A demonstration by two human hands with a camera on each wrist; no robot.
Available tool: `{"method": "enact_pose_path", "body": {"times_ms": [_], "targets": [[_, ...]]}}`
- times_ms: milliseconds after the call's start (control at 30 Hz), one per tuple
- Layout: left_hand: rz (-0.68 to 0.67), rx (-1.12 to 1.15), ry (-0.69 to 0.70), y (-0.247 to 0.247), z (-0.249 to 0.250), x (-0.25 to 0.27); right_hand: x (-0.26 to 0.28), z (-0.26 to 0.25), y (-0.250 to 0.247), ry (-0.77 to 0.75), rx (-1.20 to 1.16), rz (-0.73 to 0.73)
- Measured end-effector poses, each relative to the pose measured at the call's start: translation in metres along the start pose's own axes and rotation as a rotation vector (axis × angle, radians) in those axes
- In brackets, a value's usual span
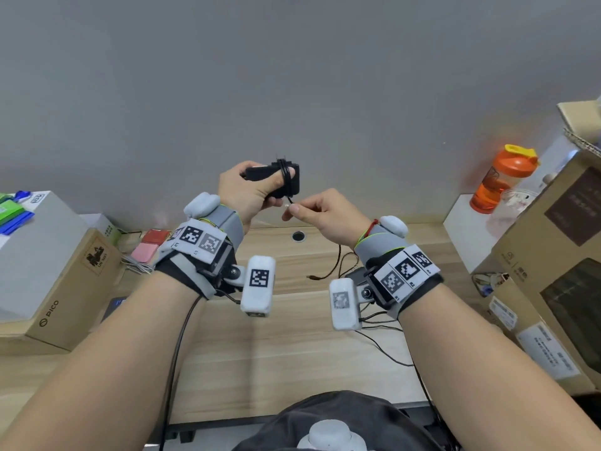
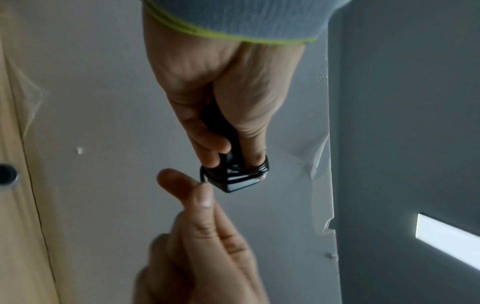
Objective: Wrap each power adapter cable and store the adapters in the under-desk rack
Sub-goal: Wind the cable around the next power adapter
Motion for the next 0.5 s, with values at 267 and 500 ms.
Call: {"method": "enact_pose_path", "body": {"times_ms": [267, 500], "targets": [[-0.008, -0.276, 0.043, -0.014, -0.014, -0.004, -0.008, -0.009, -0.017, -0.063, 0.085, 0.08], [-0.213, -0.415, 0.009, -0.01, -0.011, 0.003, -0.015, -0.008, -0.041, -0.07, 0.018, 0.214]]}}
Point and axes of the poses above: each hand's wrist, its own x-axis away from the middle knuckle, its own y-axis out of the palm, z = x × y, the point moved 1 cm from there along -x, towards the middle knuckle, and after that the axes turned 1 degree about -x, right-handed, at the moved point
